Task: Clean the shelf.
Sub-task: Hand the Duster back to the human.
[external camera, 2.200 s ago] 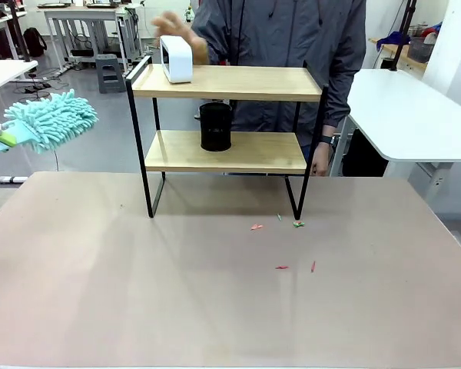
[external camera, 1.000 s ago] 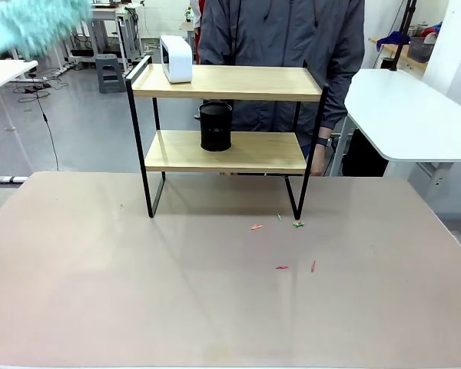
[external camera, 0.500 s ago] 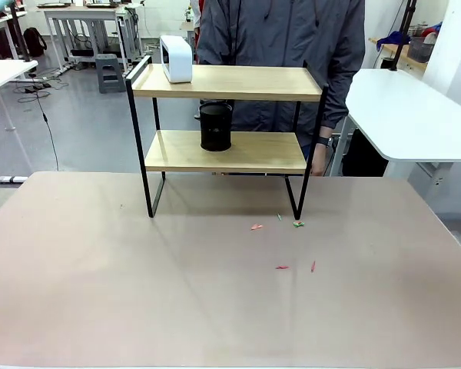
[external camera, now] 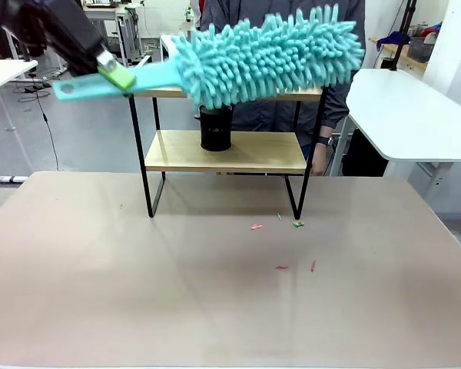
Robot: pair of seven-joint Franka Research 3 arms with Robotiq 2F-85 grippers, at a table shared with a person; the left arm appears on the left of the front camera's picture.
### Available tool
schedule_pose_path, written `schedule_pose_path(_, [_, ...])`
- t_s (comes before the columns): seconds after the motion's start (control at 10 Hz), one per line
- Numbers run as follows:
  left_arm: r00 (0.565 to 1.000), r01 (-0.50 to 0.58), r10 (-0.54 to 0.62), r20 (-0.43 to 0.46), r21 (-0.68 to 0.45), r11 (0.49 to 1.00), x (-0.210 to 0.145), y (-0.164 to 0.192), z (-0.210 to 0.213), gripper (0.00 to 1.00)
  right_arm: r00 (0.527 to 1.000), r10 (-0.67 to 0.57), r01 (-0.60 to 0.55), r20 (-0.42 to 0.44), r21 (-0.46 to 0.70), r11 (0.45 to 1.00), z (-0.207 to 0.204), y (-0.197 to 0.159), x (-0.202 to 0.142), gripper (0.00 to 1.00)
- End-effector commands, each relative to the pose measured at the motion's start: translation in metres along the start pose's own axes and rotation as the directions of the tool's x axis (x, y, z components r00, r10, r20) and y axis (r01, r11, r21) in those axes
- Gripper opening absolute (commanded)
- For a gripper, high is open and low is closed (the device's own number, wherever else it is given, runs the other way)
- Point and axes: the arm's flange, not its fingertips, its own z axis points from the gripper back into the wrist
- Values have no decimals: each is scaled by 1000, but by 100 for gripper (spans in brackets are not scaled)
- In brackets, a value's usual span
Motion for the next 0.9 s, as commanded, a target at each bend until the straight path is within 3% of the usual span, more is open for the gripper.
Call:
schedule_pose_path(0.0, [991,44,-50,128,47,998,-19,-24,18,12,1000,4,-4,-17,5,1000,-1,1,-5,100])
schedule_pose_path(0.1, [1000,0,0,0,0,1000,0,0,0,12,991,11,-7,-132,33,999,-27,-7,3,100])
schedule_pose_path(0.2, [993,14,-26,-113,-105,994,3,3,-10,12,979,15,0,-204,75,997,-55,-8,18,100])
schedule_pose_path(0.4, [986,-8,-16,-168,-141,990,1,11,-22,12,927,20,19,-374,101,995,-107,-4,33,100])
schedule_pose_path(0.6, [971,5,-51,-233,-191,982,3,11,-32,12,805,-7,56,-594,65,996,-172,-6,12,100])
schedule_pose_path(0.8, [961,6,-60,-270,-197,980,7,12,-37,12,630,6,44,-776,44,998,-218,-9,-21,100])
